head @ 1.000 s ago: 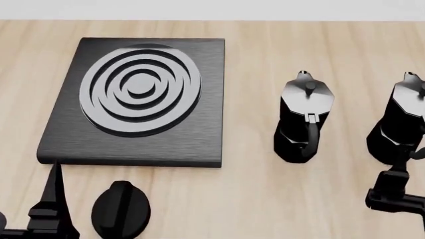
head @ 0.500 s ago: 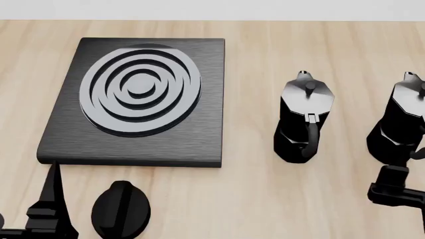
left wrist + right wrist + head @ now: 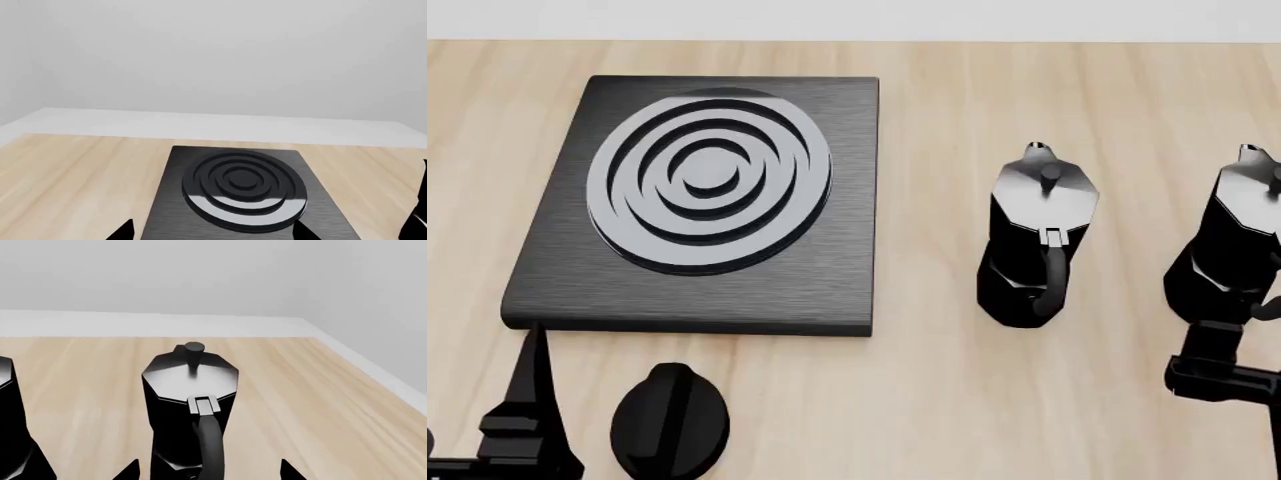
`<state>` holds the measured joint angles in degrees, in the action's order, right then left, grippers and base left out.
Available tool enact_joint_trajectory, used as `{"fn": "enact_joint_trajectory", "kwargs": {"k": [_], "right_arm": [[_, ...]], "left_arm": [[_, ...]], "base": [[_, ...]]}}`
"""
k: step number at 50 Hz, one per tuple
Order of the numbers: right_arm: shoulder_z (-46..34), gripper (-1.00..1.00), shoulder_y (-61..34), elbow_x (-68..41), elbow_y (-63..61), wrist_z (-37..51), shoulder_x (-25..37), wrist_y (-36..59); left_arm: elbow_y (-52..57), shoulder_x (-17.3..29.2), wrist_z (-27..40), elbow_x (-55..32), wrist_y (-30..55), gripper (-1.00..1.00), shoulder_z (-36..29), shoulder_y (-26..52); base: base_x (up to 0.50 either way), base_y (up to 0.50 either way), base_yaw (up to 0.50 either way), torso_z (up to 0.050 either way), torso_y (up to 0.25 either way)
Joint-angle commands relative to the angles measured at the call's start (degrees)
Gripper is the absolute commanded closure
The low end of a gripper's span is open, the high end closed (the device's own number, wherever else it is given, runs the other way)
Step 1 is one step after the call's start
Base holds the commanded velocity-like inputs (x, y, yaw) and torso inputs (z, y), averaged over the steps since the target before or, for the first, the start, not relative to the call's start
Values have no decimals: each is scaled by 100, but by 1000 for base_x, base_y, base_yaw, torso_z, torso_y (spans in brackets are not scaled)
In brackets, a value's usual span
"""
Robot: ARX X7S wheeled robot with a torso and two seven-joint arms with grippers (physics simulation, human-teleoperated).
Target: Put the right moka pot on the stove.
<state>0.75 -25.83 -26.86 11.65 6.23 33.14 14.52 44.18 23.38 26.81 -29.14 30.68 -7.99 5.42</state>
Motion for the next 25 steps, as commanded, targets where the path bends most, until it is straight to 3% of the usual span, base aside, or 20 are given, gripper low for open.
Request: {"fn": "enact_joint_trajectory", "kwargs": {"k": [1,25], "right_arm": [[-110,-100,-241,95,310,-76,-29,-47],[-259,-100,-579,259,925,-187,-139,-233]], "left_arm": [[6,13,25,-42,5,-100,7,16],[-47,34,34,-59,-58,-100,-29,16]], "base": [[0,0,0,0,0],[0,0,0,0,0]]}}
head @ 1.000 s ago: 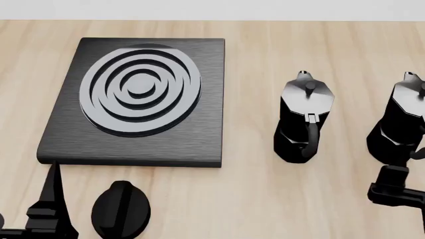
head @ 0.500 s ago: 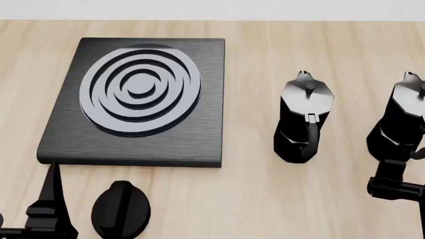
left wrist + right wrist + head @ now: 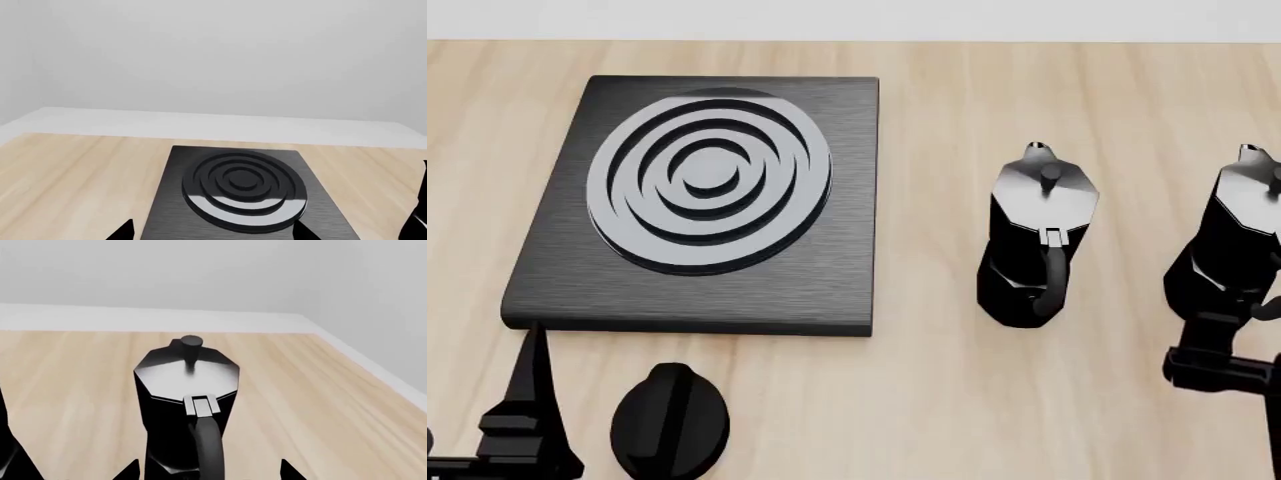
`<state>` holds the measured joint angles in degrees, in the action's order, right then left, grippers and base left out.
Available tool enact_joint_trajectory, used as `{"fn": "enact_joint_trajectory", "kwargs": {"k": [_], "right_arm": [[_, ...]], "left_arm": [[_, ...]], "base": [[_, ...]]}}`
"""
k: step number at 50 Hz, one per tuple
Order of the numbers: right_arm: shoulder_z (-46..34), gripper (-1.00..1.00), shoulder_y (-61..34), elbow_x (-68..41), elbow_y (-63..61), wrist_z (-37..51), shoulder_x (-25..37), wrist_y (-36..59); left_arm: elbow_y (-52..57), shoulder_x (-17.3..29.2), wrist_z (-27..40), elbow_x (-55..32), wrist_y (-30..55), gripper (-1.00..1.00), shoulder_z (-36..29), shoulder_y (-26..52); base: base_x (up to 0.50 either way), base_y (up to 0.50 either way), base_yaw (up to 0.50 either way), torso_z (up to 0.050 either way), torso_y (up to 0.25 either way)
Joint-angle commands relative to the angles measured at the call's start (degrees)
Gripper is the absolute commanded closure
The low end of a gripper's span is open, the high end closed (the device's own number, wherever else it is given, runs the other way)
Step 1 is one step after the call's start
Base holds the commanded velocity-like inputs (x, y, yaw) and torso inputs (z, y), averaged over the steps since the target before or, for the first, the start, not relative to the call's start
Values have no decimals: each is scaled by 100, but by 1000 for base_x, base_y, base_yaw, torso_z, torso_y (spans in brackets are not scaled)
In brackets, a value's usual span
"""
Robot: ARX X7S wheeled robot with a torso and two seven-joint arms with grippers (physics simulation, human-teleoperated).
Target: Put the right moka pot on the stove.
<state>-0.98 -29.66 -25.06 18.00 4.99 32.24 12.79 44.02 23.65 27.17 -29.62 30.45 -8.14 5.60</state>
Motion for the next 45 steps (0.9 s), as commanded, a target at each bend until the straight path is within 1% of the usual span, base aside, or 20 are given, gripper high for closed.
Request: {"fn": "enact_joint_trajectory", "kwargs": {"k": [1,2,3,4,6,10,11,15,16,18,19,20,21,23,28,31,33,36,38,45], "right_arm": [[-92,-100,-230,80,342,-78,-60,-72],[-92,-100,-229,66,267,-51,-45,0],[-114,-100,-192,157,558,-115,-135,-320],[-114,-100,-200,166,636,-136,-156,-379],[-147,-100,-291,157,505,-94,-96,-157],[-120,-100,-315,108,421,-66,-66,-48],[-122,-100,-275,155,612,-114,-126,-270],[-147,-100,-370,153,602,-114,-99,-163],[-154,-100,-306,235,872,-164,-181,-491],[-142,-100,-308,238,850,-133,-176,-483],[-129,100,-342,180,664,-95,-118,-284],[-117,100,-334,159,626,-96,-110,-264],[-126,100,-263,221,793,-132,-173,-508],[-120,100,-286,132,465,-70,-86,-183],[-95,100,-227,85,280,-30,-51,-88],[-82,100,-125,149,518,-93,-138,-445],[-67,100,-162,54,179,-13,-33,-95],[-20,100,40,56,133,-19,-69,-298],[29,100,53,-64,-214,56,35,-9],[172,100,480,-230,-976,193,193,179]], "left_arm": [[-36,6,-3,-4,-48,-100,-17,-8],[-16,12,12,-29,-11,-100,-8,12],[-26,11,4,-11,-43,-100,-15,-6],[-10,15,16,-36,-14,-100,-6,11],[-36,12,5,-12,-55,-100,-18,-8],[-31,23,10,-31,-37,-100,-22,9],[-5,29,23,-66,-2,-100,-8,26],[-46,24,0,-29,-89,-100,-20,-18],[-25,29,18,-60,-48,-100,-8,9],[-41,28,9,-45,-80,-100,-16,-7],[-35,31,14,-58,-68,-100,-12,2],[-41,31,11,-56,-79,-100,-14,-3],[-43,30,9,-47,-93,-100,-19,-10],[-38,31,21,-67,-73,-100,-14,6],[-44,39,29,-63,-74,-100,-28,11],[-41,43,40,-85,-59,-100,-21,23],[-30,48,55,-87,-39,-100,-25,37],[-52,52,48,-58,-71,-100,-43,25],[-54,53,53,-57,-72,-100,-48,23],[-56,60,102,-39,-60,-100,-47,33]], "base": [[0,0,0,0,0],[0,0,0,0,0],[0,0,0,0,0],[0,0,0,0,0],[0,0,0,0,0],[0,0,0,0,0],[0,0,0,0,0],[0,0,0,0,0],[0,0,0,0,0],[0,0,0,0,0],[0,0,0,0,0],[0,0,0,0,0],[0,0,0,0,0],[0,0,0,0,0],[0,0,0,0,0],[0,0,0,0,0],[0,0,0,0,0],[0,0,-1,0,0],[0,0,0,0,0],[0,0,0,0,0]]}}
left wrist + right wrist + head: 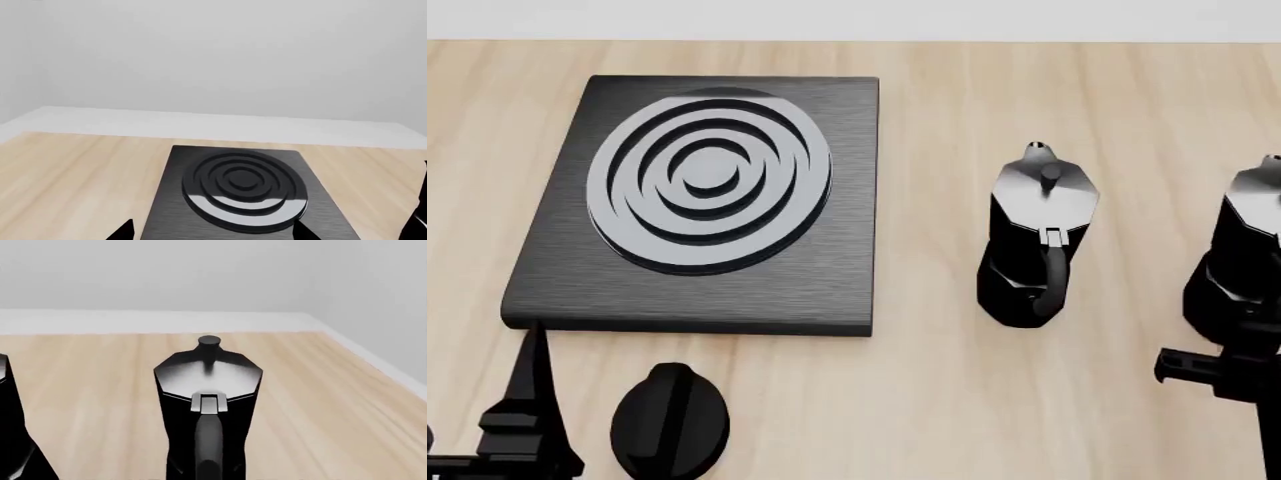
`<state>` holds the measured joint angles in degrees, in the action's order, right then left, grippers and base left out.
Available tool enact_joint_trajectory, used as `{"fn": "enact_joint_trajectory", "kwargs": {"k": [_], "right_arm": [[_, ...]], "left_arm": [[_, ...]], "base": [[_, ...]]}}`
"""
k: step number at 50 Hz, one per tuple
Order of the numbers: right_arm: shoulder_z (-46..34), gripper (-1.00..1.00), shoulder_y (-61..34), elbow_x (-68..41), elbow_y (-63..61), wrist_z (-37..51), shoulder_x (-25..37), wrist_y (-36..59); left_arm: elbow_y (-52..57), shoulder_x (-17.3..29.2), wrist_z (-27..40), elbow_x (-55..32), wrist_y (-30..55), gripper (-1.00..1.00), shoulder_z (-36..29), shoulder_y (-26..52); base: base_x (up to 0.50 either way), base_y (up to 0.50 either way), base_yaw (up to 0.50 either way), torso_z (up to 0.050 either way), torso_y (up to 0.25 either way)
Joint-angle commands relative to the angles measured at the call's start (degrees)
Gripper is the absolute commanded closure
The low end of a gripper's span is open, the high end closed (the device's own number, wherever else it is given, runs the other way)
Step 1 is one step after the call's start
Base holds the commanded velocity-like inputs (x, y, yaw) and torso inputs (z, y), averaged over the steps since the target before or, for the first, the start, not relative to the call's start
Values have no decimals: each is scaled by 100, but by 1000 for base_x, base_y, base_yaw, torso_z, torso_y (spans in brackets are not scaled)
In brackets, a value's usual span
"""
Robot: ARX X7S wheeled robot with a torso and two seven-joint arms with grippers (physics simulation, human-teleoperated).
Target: Put the right moka pot on the stove.
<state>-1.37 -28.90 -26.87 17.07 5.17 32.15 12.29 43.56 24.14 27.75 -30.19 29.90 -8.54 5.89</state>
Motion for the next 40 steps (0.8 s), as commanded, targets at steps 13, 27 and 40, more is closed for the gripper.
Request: {"fn": "enact_joint_trajectory", "kwargs": {"k": [13,27,40], "right_arm": [[686,100,1383,-468,-2291,531,461,539],[1428,100,2550,-1027,-4188,1065,843,1058],[2033,100,3774,-1039,-5270,1223,695,761]], "left_arm": [[-4,39,96,59,35,-100,-64,27],[38,78,148,127,41,-100,-127,10],[15,90,134,68,-12,-100,-103,-22]], "base": [[0,0,0,0,0],[0,0,0,0,1],[0,0,0,0,1]]}}
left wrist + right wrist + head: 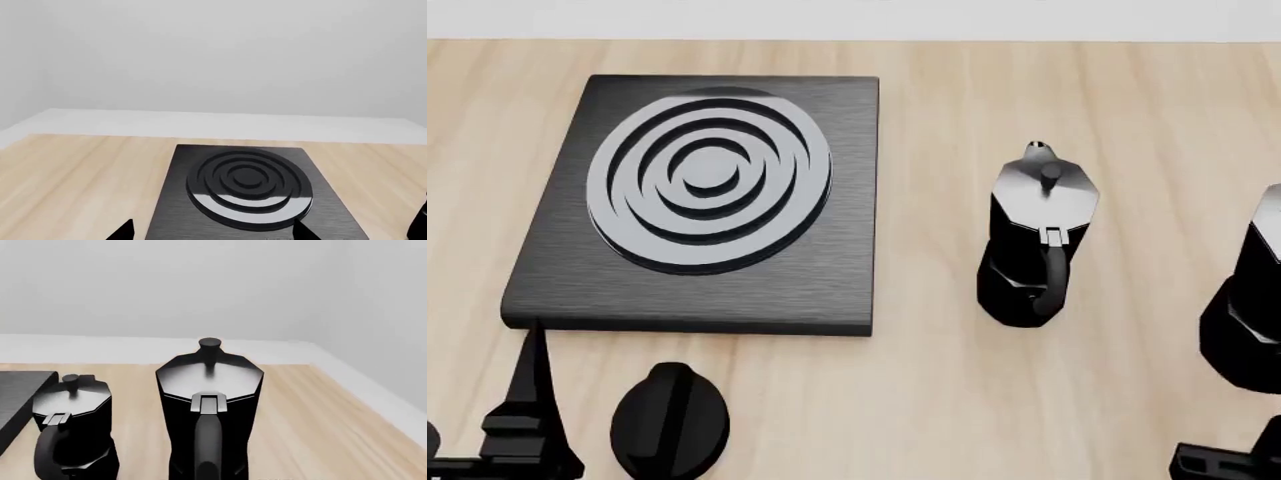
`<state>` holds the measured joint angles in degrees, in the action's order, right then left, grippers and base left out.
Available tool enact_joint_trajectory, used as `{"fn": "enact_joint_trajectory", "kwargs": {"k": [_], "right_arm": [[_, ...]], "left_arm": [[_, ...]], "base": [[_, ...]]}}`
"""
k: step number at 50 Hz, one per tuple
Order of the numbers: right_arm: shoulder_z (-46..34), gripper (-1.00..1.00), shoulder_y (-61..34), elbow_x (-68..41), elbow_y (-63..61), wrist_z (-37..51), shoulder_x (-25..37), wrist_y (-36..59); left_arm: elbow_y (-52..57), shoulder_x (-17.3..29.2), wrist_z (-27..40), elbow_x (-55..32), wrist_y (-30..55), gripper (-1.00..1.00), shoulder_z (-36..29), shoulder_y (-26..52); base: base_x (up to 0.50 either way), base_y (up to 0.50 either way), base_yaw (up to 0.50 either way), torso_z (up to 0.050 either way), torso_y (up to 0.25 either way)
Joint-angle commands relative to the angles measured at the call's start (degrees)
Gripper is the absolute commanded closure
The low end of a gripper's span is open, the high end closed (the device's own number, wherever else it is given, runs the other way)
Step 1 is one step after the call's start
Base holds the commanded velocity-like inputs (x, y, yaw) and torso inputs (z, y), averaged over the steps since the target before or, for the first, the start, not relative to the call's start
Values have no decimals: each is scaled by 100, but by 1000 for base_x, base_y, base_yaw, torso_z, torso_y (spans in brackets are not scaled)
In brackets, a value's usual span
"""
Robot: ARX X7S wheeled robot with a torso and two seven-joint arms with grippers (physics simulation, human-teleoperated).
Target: Put the right moka pot on the stove.
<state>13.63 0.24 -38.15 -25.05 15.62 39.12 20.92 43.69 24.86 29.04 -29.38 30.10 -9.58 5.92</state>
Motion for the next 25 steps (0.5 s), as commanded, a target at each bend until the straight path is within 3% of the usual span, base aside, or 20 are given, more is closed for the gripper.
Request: {"fn": "enact_joint_trajectory", "kwargs": {"k": [1,25], "right_arm": [[568,100,893,39,-1117,181,6,-86],[154,100,1514,461,-1709,-22,-254,-482]], "left_arm": [[14,21,14,-37,-7,-100,8,-9],[-14,48,41,-60,-28,-100,-14,12]], "base": [[0,0,0,0,0],[0,0,0,0,1]]}}
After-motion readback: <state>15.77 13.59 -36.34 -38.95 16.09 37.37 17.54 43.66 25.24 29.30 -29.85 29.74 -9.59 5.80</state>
